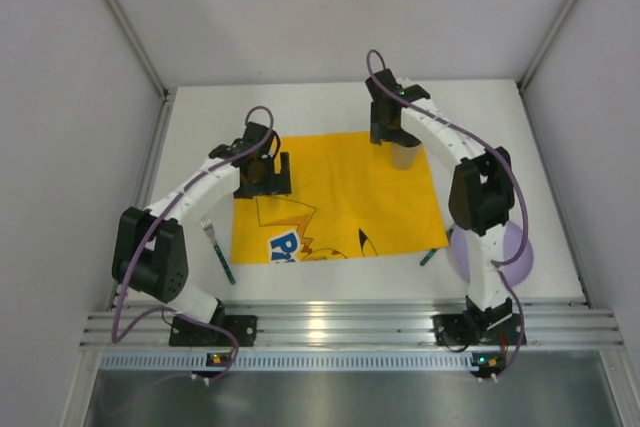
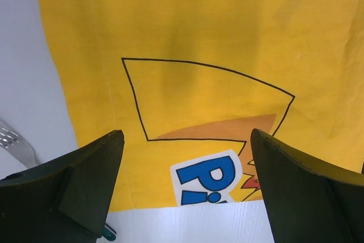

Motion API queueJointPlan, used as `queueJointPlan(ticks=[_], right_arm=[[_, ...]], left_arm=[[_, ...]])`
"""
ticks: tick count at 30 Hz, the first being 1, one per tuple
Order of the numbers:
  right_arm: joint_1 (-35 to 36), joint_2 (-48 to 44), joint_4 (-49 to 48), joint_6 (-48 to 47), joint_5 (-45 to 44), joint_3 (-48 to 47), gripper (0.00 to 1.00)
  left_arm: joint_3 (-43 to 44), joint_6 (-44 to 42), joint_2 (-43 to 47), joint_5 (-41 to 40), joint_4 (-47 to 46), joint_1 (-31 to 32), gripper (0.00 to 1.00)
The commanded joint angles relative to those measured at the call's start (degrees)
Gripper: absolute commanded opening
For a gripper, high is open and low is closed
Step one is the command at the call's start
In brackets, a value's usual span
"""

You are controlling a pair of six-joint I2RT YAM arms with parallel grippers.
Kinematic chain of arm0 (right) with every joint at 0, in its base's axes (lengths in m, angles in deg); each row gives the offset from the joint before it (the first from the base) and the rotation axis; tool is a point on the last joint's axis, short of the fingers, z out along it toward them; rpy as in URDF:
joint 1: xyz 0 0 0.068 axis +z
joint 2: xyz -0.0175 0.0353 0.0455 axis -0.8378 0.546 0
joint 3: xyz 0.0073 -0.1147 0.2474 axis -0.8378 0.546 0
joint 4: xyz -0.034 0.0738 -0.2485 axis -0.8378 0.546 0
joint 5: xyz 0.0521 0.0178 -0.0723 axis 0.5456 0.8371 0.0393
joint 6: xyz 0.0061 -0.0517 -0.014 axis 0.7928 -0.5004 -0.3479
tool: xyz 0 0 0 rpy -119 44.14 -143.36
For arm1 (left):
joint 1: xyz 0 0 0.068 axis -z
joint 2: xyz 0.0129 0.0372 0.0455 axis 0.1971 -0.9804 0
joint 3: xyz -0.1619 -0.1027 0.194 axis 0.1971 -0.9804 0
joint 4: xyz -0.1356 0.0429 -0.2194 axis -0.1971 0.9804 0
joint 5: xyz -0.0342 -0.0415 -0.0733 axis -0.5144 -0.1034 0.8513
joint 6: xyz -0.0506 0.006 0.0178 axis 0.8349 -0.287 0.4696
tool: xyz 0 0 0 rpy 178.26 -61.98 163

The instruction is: Set the dinner table for one person

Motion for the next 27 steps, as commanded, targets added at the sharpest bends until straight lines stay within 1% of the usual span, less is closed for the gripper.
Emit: queueJointPlan(ticks=[1, 6, 8, 9, 10, 11, 12, 13, 14, 15, 16, 17, 18, 19, 20, 21, 25, 27], right_arm=[[1.77, -10.77, -1.75, 0.1, -0.35, -0.52, 0.68], [2.74, -19.03, 0.44, 0.45, 0.44, -2.44, 0.71], [3.79, -22.8, 1.67, -0.25, 0.44, -2.45, 0.73], [4.15, -24.3, 1.94, -0.6, 0.62, -1.14, 0.74], [5.02, -25.62, 1.94, -1.21, 2.45, -0.09, 0.74], [5.46, -28.51, 2.03, -1.31, 3.16, 1.23, 0.74], [6.08, -30.02, 2.12, -1.13, 3.69, 4.72, 0.74], [7.3, -31.6, 1.94, -0.43, 4.65, 6.93, 0.74], [7.83, -35.01, 1.59, 0.01, 5.18, 9.48, 0.74], [8.27, -36.87, 0.63, 0.53, 6.67, 14.98, 0.74], [9.15, -38.63, 0.1, 1.93, 7.29, 17.82, 0.74], [9.33, -42.21, -0.43, 2.64, 8.08, 20.64, 0.74], [9.51, -43.81, -1.65, 3.17, 9.66, 25.8, 0.74], [9.51, -45.31, -1.75, 4.05, 10.19, 28.11, 0.74], [9.51, -47.85, -1.92, 4.32, 10.55, 30.05, 0.74], [9.51, -48.92, -2.01, 4.23, 10.81, 33.03, 0.74], [9.51, -52.09, -0.44, 2.04, 9.76, 35.87, 0.74], [9.51, -52.71, 0.62, 0.9, 8.71, 35.26, 0.74]], left_arm=[[-0.89, 1.8, 4.86, -4.03, 2.26, -0.32, 0.98], [-0.19, 3.82, 6.8, -7.72, 7.17, -0.32, 0.98], [0.07, 5.92, 8.55, -13.77, 9.63, -0.66, 0.98], [0.16, 8.89, 9.35, -15.8, 12.86, -1.01, 0.98], [-0.01, 10.14, 10.05, -17.99, 14.37, -1.63, 0.98], [-0.27, 11.72, 10.58, -18.54, 16.39, -3.2, 0.98], [-0.88, 14.52, 11.89, -18.89, 18.33, -4.0, 0.98], [-1.5, 15.42, 12.6, -19.07, 20.69, -4.62, 0.98], [-3.59, 16.12, 13.22, -18.81, 20.98, -5.49, 0.98], [-4.75, 16.65, 15.22, -18.8, 21.07, -5.94, 0.98], [-5.98, 17.01, 16.2, -18.72, 20.72, -6.64, 0.98], [-8.51, 17.27, 17.43, -17.32, 20.2, -8.91, 0.97], [-9.76, 17.36, 19.36, -16.18, 19.49, -10.32, 0.96], [-11.16, 17.45, 20.16, -15.04, 18.7, -11.99, 0.92], [-13.87, 17.28, 20.86, -11.63, 16.78, -15.48, 0.91], [-15.03, 17.36, 21.22, -10.38, 15.98, -17.0, 0.89], [-15.48, 18.15, 20.08, -9.93, 14.05, -19.73, 0.87], [-16.79, 18.24, 18.24, -7.31, 11.85, -22.45, 0.85]])
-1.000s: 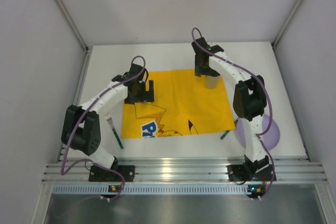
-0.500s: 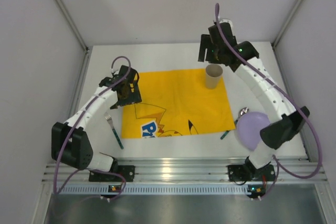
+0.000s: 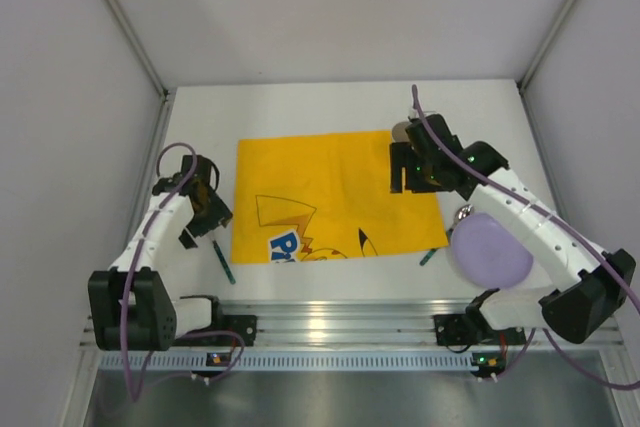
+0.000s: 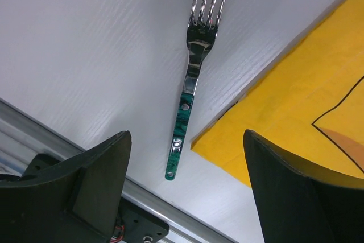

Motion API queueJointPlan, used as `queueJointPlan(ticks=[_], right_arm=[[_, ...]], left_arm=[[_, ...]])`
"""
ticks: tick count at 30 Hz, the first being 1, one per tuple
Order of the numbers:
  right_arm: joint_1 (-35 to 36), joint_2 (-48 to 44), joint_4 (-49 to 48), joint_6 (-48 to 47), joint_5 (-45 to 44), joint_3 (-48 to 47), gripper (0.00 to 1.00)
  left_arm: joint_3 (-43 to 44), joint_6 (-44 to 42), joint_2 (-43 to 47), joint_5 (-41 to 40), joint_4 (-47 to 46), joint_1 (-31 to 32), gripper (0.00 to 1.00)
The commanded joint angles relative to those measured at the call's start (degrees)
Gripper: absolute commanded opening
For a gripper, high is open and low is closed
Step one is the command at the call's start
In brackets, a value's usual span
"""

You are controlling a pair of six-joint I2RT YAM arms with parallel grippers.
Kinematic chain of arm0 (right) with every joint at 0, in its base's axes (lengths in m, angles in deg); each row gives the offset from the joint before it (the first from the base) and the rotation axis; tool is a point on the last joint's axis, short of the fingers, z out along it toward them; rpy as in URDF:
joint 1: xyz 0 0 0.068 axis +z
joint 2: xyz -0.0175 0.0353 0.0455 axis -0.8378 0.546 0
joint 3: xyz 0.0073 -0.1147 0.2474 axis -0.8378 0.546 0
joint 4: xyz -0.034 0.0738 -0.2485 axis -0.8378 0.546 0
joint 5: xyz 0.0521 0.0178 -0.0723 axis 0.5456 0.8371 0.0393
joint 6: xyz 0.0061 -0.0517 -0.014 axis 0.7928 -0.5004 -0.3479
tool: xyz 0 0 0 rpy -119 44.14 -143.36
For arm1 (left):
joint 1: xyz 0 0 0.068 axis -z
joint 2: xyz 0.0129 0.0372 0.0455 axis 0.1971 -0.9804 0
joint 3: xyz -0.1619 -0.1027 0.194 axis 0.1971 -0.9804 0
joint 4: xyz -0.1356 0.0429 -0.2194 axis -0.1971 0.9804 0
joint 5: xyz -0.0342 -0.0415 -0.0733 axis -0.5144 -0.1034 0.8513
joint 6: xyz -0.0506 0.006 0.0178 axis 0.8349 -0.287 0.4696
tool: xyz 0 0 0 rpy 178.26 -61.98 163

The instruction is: Set the dinner table for one person

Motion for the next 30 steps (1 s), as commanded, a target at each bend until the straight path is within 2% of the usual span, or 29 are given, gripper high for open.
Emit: queueJointPlan(ticks=[1, 8, 13, 15, 17, 19, 20, 22, 23, 26, 27, 28, 30], right_arm=[[0.44, -3.86, 0.03, -2.58, -1.13, -1.68, 0.74], [0.44, -2.89, 2.32, -4.96, -2.36, -4.14, 0.75], [0.35, -2.63, 3.2, -5.31, -2.63, -4.06, 0.75], [0.26, -2.37, 3.72, -5.58, -2.54, -4.23, 0.75], [0.18, -1.66, 4.16, -6.28, -2.63, -5.19, 0.75], [-0.18, -0.79, 4.69, -7.33, -2.98, -5.9, 0.75], [-0.35, -0.43, 4.95, -7.77, -3.33, -6.77, 0.75], [-1.05, 0.71, 5.39, -8.56, -3.68, -7.92, 0.76], [-1.4, 1.06, 5.57, -8.91, -3.68, -8.97, 0.76], [-2.46, 2.03, 5.57, -9.36, -3.42, -10.64, 0.75], [-2.81, 2.21, 5.66, -9.36, -3.24, -11.0, 0.76], [-2.99, 2.38, 5.66, -9.27, -3.15, -11.17, 0.76], [-3.08, 2.3, 5.4, -9.18, -2.98, -11.0, 0.76]], left_arm=[[-1.34, 1.56, -2.0, 4.62, -4.74, -3.25, 0.84], [-6.26, 3.5, -6.49, 5.42, -10.55, -3.17, 0.78], [-9.78, 4.55, -7.54, 4.63, -14.41, -3.26, 0.68], [-11.8, 5.26, -7.9, 3.75, -15.91, -3.26, 0.6], [-13.55, 5.78, -8.43, 3.05, -18.18, -3.26, 0.46], [-14.44, 5.7, -9.56, 2.52, -19.6, -3.34, 0.38], [-14.36, 5.26, -10.18, 2.25, -20.3, -3.52, 0.22], [-12.61, 4.65, -12.02, 1.82, -20.57, -3.69, 0.05], [-11.47, 3.86, -12.64, 0.77, -19.44, -3.69, 0.0], [-3.83, -0.53, -14.75, -3.45, -16.63, -4.31, 0.0], [-1.11, -1.41, -15.36, -7.72, -13.05, -4.31, 0.0], [4.48, -3.86, -16.41, -9.51, -11.36, -4.31, 0.0], [9.96, -6.25, -17.82, -12.32, -8.2, -4.22, 0.0]])
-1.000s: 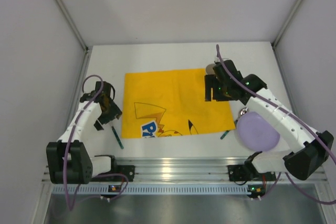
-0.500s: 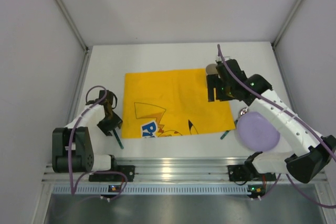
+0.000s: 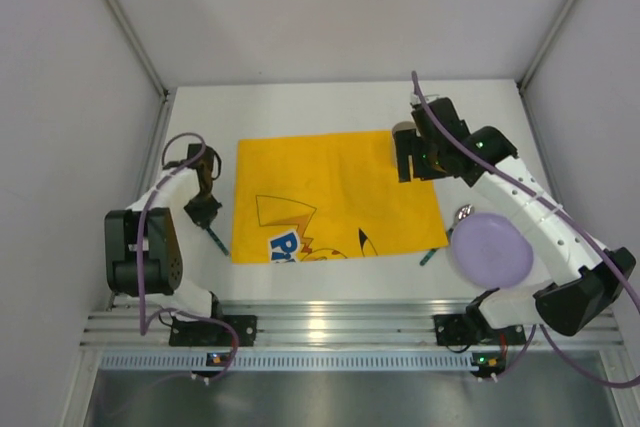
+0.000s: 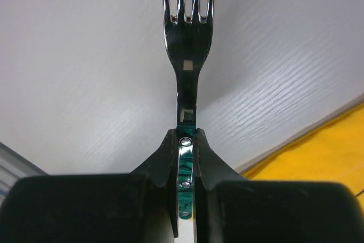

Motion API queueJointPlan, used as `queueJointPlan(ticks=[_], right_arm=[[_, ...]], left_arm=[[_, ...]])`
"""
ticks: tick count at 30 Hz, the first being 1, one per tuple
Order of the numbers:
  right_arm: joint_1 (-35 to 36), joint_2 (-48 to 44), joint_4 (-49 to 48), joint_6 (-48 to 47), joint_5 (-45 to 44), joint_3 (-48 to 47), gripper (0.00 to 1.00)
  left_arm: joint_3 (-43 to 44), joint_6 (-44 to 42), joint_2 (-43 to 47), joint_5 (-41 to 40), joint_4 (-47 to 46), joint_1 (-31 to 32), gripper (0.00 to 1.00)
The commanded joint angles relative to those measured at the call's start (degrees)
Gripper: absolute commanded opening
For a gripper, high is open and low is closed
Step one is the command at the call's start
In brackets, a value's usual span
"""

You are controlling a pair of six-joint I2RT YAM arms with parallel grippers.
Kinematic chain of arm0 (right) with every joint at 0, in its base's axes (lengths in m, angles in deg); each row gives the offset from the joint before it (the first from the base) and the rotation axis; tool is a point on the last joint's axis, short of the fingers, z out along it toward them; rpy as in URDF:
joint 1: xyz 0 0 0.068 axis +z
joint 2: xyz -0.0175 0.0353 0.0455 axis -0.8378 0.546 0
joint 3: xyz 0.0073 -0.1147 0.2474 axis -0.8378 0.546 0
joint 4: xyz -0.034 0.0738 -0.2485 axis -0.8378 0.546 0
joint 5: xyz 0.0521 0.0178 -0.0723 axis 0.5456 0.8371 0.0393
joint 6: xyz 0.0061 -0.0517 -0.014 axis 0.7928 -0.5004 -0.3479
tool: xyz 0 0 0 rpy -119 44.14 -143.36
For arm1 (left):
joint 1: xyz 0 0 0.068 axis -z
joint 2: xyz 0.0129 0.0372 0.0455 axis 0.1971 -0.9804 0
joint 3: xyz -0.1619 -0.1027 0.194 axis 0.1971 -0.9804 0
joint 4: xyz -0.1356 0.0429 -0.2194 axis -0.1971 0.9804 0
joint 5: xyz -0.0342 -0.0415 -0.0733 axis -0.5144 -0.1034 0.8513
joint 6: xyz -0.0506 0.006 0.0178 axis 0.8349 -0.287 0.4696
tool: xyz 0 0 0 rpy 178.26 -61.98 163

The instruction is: Set the dinner table for one person

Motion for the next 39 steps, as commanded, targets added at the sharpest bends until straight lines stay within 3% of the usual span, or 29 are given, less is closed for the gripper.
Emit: queueJointPlan(ticks=[1, 3, 7, 11, 12, 15, 22, 27, 28, 30, 31, 34, 39], right_arm=[[-1.02, -0.09, -0.11, -0.99, -0.51, -2.41, 0.75], [-1.2, -0.26, -0.11, -0.72, -0.51, -1.62, 0.76], [-1.99, -2.01, -0.11, 0.07, -0.6, 0.31, 0.76], [-3.3, -3.77, 0.24, 0.77, -0.59, 2.85, 0.76], [-3.57, -4.04, 0.41, 1.03, -0.51, 3.21, 0.76], [-4.53, -5.62, 0.94, 1.56, -0.77, 4.79, 0.76], [-7.26, -9.75, 2.79, 2.18, -0.86, 8.31, 0.8], [-9.1, -12.04, 1.3, 3.84, 2.82, 16.12, 0.85], [-9.72, -12.65, 0.69, 4.2, 3.79, 17.7, 0.86], [-12.08, -13.09, -1.51, 5.42, 7.46, 22.71, 0.86], [-13.05, -13.36, -2.3, 5.87, 8.71, 24.21, 0.86], [-17.89, -13.71, -3.89, 7.62, 12.41, 29.13, 0.86], [-27.11, -13.27, -5.82, 9.21, 14.69, 34.76, 0.84]], left_arm=[[13.72, -7.91, -0.93, -9.8, 3.2, -0.51, 0.0], [18.32, -9.68, -1.99, -8.05, 3.82, -0.33, 0.0], [26.94, -13.37, -4.01, 3.51, 1.81, 2.04, 0.0], [30.29, -18.47, -7.78, 12.68, -1.18, 11.16, 0.0], [30.82, -19.43, -9.71, 12.26, -1.36, 15.45, 0.0], [31.62, -20.59, -13.58, 12.52, -2.23, 20.13, 0.0], [30.04, -17.51, -19.13, 12.88, -4.44, 20.41, 0.0], [29.33, -17.42, -20.71, 10.77, -3.73, 20.41, 0.02], [28.55, -17.16, -20.63, 10.42, -4.26, 20.41, 0.28], [27.58, -16.98, -20.1, 10.68, -4.7, 20.41, 0.53], [26.62, -16.72, -19.66, 10.5, -5.05, 20.41, 0.77], [26.08, -16.46, -18.08, 10.59, -5.23, 20.41, 0.83], [26.78, -16.63, -15.18, 11.11, -3.83, 20.41, 0.82]])
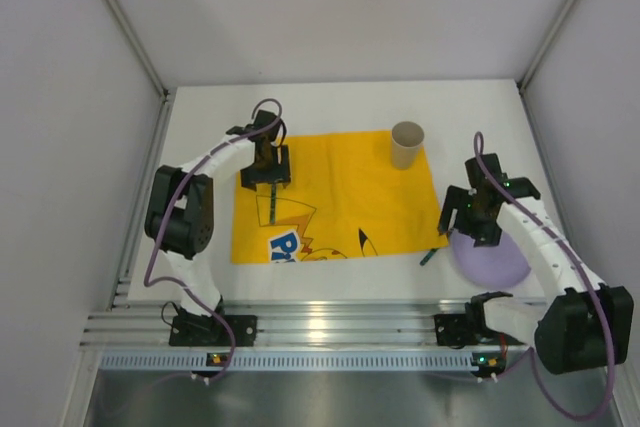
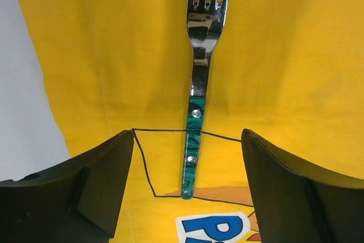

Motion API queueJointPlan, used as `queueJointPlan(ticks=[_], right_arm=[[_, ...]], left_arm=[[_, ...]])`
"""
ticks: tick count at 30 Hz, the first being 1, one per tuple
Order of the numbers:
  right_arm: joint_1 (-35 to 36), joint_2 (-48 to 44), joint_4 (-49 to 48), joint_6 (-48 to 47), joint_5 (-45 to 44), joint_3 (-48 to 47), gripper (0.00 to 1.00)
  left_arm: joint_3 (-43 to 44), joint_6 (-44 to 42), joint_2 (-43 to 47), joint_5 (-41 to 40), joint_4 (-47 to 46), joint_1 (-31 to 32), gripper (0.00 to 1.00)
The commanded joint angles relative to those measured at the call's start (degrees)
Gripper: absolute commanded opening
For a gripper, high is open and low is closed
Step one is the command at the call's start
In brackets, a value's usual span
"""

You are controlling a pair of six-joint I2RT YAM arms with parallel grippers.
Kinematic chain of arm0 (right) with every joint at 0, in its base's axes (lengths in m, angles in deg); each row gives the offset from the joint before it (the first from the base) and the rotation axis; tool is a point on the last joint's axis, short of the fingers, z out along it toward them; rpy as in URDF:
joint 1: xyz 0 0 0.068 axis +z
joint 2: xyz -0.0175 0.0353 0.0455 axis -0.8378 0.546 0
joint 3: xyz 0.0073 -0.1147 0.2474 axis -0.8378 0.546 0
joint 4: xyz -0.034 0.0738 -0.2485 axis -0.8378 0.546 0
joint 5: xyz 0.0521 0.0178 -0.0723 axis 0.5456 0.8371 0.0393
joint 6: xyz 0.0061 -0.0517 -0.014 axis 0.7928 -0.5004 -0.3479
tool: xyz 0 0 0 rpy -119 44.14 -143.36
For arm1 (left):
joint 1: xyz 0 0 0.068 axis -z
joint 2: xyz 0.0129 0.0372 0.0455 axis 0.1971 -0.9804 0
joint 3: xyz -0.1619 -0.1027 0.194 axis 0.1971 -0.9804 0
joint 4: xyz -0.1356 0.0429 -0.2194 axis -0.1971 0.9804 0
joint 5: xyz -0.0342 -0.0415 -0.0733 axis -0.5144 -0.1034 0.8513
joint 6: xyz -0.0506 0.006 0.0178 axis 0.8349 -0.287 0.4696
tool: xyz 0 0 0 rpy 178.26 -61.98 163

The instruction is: Set the dinner table for one person

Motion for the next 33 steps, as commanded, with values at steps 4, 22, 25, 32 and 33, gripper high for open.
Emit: queueJointPlan(ticks=[4, 22, 25, 32, 33], right_arm=[[-6.99, 4.42, -6.86, 3.27, 3.33, 1.53, 0.8], [-9.01, 22.63, -15.13, 3.62, -1.41, 1.53, 0.06], [-9.27, 22.29, -13.03, 3.8, -4.55, -0.05, 0.0], [-12.52, 18.07, -2.91, 2.75, -11.7, -10.07, 0.0], [-12.7, 17.8, -2.47, 2.66, -11.44, -10.68, 0.0]], left_arm=[[0.47, -0.15, 6.88, 0.41, 0.36, 0.15, 0.8], [-7.0, -4.46, 12.34, -1.61, -0.7, -0.03, 0.79], [-7.09, -4.9, 11.81, -1.52, -0.87, -0.11, 0.79], [-5.07, -5.6, 10.23, -0.56, -0.79, -0.11, 0.79], [-4.46, -5.6, 9.97, -0.38, -0.79, -0.11, 0.79]])
